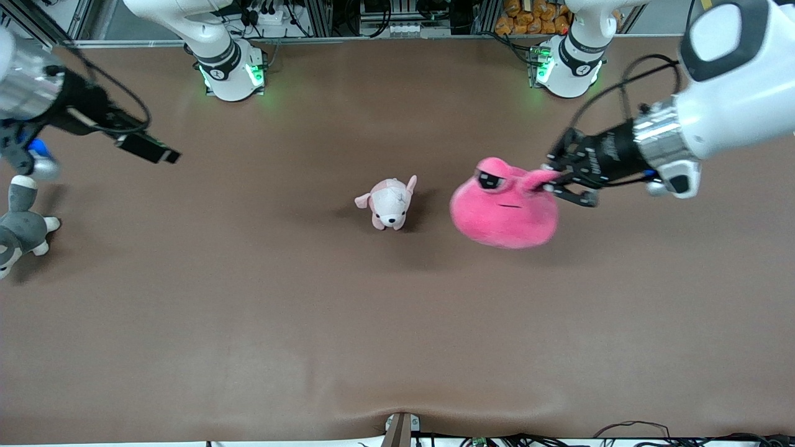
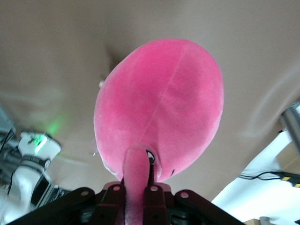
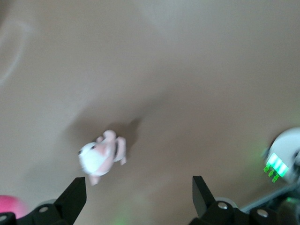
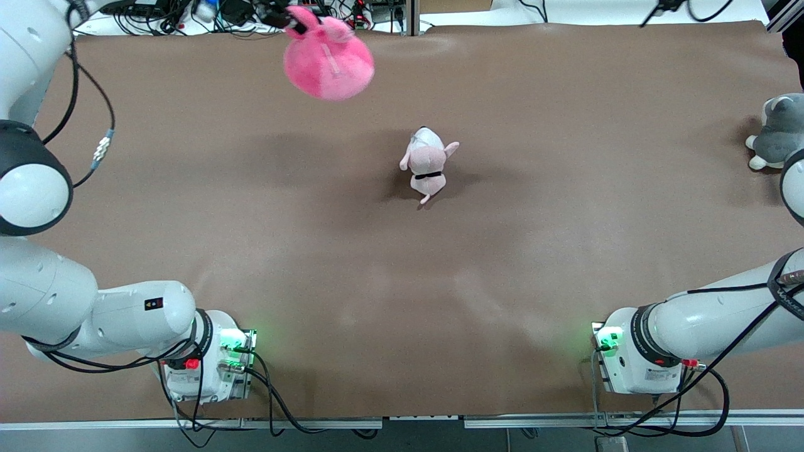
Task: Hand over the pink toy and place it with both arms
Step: 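Carry the pink plush toward the right gripper while the right gripper approaches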
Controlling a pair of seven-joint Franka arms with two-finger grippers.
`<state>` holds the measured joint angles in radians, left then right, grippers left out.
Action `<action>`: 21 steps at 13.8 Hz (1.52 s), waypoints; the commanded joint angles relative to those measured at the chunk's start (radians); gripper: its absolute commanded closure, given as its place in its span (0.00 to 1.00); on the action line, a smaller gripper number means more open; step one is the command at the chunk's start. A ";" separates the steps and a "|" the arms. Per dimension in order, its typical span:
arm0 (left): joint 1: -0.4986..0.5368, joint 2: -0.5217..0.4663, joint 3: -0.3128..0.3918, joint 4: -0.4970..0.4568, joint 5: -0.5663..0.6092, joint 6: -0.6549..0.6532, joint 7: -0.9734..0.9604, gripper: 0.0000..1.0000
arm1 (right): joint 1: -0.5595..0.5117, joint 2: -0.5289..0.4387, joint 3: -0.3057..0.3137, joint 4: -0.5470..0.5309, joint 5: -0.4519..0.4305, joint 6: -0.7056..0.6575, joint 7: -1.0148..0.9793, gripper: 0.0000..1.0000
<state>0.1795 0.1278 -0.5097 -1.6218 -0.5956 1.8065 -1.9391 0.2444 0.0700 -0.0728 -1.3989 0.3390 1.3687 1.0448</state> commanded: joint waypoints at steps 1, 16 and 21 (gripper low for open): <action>-0.090 0.101 -0.027 0.124 -0.013 0.043 -0.185 1.00 | 0.091 0.031 -0.010 0.015 0.083 0.007 0.278 0.00; -0.354 0.181 -0.020 0.171 0.002 0.319 -0.489 1.00 | 0.385 0.134 -0.012 0.011 0.088 0.493 1.162 0.00; -0.360 0.185 -0.020 0.171 0.002 0.332 -0.489 1.00 | 0.431 0.140 -0.012 0.011 -0.069 0.494 1.195 1.00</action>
<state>-0.1693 0.2993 -0.5331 -1.4807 -0.5963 2.1312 -2.4039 0.6447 0.2014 -0.0741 -1.4007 0.3406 1.8579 2.2107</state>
